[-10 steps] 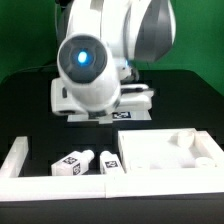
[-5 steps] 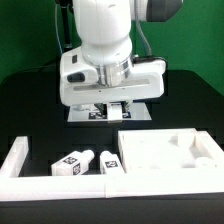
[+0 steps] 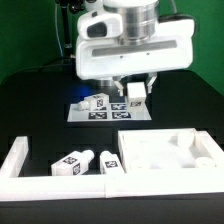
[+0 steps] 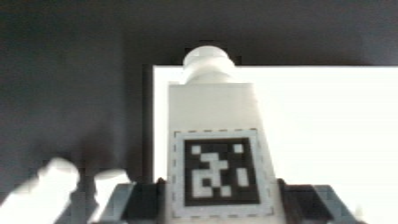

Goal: Assemble one leg

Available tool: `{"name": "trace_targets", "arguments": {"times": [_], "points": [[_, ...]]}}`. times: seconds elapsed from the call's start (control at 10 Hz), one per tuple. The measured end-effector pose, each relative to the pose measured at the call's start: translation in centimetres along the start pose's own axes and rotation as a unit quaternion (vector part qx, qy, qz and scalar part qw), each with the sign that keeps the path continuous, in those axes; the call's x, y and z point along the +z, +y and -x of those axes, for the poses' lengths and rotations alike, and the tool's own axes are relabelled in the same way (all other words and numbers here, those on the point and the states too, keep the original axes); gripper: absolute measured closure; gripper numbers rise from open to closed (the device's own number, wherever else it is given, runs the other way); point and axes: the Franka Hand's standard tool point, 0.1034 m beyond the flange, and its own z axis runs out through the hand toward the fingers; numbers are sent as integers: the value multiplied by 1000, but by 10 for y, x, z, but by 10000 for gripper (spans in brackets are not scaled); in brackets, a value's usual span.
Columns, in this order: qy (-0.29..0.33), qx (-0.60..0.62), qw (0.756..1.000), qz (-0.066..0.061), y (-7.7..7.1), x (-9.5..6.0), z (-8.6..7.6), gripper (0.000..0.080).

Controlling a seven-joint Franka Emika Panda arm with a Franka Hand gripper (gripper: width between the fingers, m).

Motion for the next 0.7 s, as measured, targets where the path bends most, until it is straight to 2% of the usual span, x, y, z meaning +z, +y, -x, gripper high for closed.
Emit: {"name": "trace_targets", "arguments": {"times": [0.1,0.2,0.3,0.4,0.5,0.7], "points": [[55,12,998,4,-2,1,-6,515],[88,6,996,11,3,5,0,514],[117,7,993,16,5,4,-2,514],[151,14,988,22,0,2,-8,514],[199,7,980,27,-23,-4,-19,514],[272,8,962,17,-57,-19,-51,514]]}}
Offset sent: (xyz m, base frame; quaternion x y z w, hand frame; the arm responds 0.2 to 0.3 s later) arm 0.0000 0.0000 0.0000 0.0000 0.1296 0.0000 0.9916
